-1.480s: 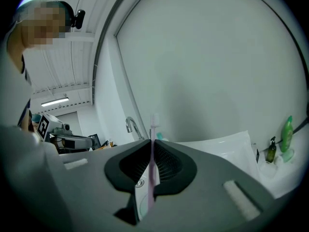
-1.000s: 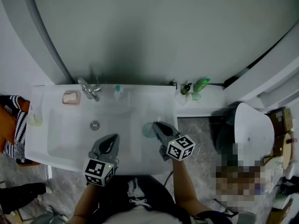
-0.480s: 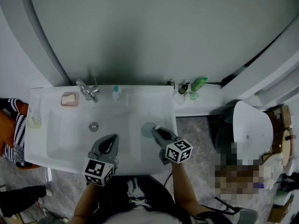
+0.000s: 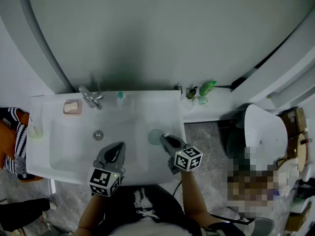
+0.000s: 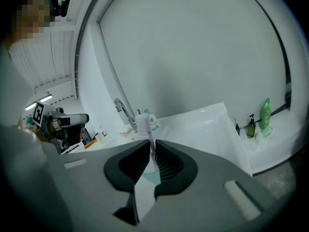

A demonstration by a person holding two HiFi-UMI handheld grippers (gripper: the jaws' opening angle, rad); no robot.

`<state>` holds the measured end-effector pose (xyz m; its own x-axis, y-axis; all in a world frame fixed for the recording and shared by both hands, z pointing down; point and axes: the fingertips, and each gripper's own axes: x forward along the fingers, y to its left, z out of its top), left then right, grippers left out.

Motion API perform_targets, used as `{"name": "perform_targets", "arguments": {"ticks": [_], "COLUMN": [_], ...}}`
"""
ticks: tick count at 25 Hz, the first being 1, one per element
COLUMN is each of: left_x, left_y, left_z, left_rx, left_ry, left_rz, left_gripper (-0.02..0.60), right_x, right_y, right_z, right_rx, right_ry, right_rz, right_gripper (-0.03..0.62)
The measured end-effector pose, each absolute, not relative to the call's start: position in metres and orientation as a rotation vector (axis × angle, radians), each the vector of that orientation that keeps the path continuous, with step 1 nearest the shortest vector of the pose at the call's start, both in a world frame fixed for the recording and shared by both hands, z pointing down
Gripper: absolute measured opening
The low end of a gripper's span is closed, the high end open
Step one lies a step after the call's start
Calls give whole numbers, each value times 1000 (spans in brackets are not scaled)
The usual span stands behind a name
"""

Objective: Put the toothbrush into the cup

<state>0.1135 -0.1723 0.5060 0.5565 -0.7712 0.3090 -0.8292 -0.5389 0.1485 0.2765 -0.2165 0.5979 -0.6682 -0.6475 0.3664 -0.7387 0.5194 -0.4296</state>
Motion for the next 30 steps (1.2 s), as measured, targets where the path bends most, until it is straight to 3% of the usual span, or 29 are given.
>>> {"name": "perform_targets", "arguments": {"ticks": [27, 28, 30], "left_x": [118, 120, 123], "left_y": [-165, -165, -164], "left_z": [506, 505, 503], "left_rx": [2525, 2528, 2536], "left_ry": [-1313, -1311, -1306], "left_rz": [294, 292, 280], "left_gripper": [0, 0, 0], "right_x": [293, 297, 305], "right_y": [-211, -208, -199], "right_z": [613, 608, 594], "right_rx": [1221, 1254, 1307], "right_ry": [-2454, -2462, -2506], "right_rz": [1024, 1069, 1160], "right_gripper": [114, 105, 15]}}
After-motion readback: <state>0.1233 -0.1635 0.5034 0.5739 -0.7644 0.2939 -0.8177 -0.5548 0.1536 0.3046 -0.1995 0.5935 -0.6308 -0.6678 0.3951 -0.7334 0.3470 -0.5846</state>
